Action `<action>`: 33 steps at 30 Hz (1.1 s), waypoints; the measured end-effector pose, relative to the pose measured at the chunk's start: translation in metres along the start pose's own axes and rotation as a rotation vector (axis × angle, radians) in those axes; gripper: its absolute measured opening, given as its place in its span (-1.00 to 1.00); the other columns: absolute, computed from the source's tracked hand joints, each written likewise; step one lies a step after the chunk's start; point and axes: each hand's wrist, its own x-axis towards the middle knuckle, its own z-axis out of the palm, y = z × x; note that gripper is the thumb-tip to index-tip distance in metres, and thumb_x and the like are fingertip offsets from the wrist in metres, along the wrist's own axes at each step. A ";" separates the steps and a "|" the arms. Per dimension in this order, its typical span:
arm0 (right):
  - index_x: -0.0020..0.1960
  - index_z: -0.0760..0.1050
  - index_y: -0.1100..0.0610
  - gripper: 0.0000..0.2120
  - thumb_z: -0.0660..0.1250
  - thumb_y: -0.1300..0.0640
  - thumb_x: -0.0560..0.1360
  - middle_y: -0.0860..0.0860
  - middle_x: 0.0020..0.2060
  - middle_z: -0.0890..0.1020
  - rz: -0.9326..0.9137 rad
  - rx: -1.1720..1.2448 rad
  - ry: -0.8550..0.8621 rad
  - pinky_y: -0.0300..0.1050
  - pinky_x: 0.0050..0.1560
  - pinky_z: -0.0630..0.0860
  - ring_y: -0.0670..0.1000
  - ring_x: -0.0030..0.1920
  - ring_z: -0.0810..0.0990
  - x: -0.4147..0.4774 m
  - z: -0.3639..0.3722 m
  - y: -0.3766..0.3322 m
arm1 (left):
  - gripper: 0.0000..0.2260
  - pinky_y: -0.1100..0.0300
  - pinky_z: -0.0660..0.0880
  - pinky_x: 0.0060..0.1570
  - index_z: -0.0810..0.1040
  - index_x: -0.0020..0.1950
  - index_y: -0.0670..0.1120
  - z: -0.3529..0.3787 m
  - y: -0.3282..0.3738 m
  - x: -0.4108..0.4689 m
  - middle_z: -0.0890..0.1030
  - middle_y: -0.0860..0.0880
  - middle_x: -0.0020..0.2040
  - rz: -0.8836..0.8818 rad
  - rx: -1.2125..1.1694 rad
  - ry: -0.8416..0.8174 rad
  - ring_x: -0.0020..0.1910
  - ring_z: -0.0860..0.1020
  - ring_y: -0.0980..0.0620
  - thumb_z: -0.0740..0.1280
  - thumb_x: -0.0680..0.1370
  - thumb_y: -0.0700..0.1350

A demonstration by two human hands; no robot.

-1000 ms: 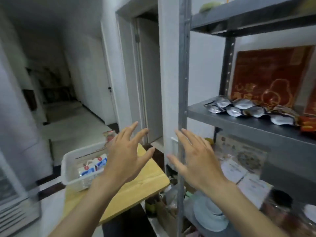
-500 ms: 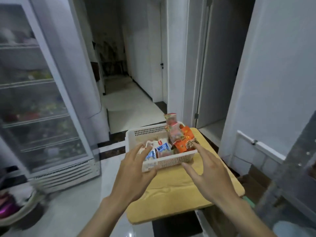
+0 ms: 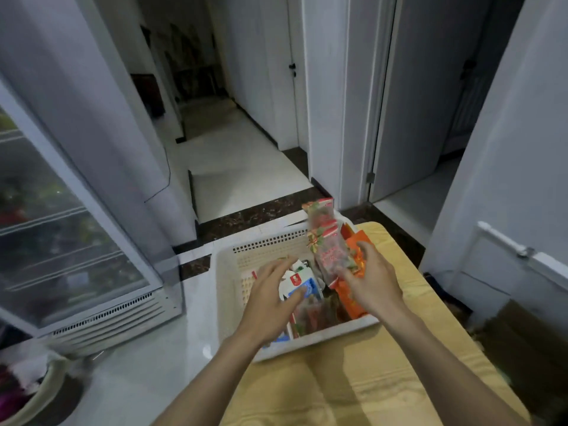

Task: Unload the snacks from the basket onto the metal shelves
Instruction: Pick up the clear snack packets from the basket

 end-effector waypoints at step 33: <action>0.26 0.40 0.03 -0.53 0.51 0.07 0.43 -0.19 -0.04 0.58 0.202 0.311 0.117 -0.11 -0.02 0.60 -0.14 -0.01 0.61 0.133 0.038 0.062 | -0.59 -0.10 0.57 0.12 0.53 0.13 0.19 0.136 -0.070 0.188 0.51 0.11 0.13 -0.459 -0.400 -0.045 0.16 0.49 -0.02 0.54 0.40 -0.16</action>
